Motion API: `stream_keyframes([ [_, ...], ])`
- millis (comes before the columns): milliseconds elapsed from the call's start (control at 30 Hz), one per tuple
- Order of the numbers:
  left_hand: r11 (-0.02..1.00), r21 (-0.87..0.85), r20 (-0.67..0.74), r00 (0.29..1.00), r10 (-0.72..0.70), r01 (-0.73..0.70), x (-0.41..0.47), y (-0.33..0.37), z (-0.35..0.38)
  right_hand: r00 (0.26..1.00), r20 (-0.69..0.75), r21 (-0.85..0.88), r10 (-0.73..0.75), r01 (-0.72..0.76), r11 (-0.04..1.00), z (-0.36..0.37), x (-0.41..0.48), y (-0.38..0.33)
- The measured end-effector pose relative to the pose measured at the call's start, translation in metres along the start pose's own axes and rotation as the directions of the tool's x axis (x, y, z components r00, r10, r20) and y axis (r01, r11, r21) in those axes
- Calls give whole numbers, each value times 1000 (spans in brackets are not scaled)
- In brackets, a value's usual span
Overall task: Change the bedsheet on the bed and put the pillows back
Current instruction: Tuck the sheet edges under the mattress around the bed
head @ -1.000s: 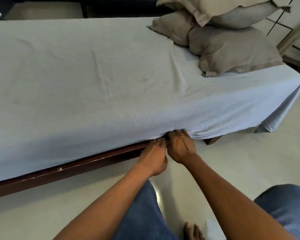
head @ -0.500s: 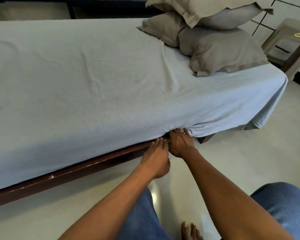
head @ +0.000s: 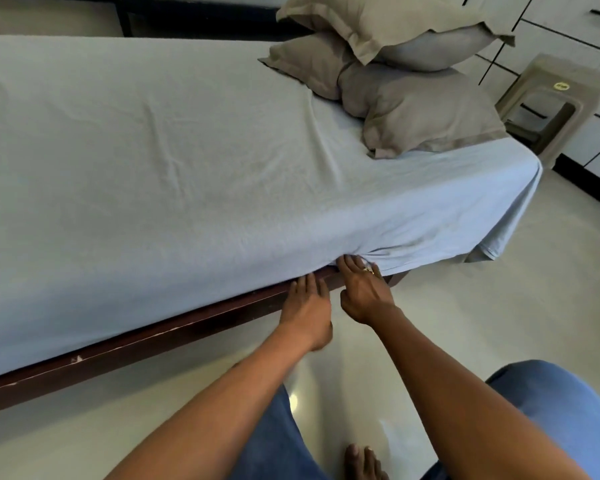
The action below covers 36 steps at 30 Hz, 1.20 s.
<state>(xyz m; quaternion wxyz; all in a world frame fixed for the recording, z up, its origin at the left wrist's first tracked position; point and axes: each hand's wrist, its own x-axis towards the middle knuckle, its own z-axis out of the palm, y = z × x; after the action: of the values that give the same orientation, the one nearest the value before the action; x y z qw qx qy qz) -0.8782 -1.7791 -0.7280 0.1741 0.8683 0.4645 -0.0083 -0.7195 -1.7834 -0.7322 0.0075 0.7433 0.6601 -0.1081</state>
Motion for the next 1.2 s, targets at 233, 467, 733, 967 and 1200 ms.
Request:
stream_keyframes([
  [233,984,-26,-60,983,173,-175,20,4,-8,1000,12,12,-25,25,1000,-12,14,9],
  [467,994,-32,30,994,103,-102,52,20,7,997,-56,85,54,-49,995,-9,-20,19],
  [733,976,8,71,974,216,-217,43,32,2,985,95,-33,145,-143,989,-16,33,40],
  [967,981,39,121,975,185,-191,78,50,-2,982,-190,-27,15,-20,999,-61,-19,55],
  [1200,957,174,-140,956,258,-233,102,80,-68,580,-811,198,83,137,971,-95,81,77],
])
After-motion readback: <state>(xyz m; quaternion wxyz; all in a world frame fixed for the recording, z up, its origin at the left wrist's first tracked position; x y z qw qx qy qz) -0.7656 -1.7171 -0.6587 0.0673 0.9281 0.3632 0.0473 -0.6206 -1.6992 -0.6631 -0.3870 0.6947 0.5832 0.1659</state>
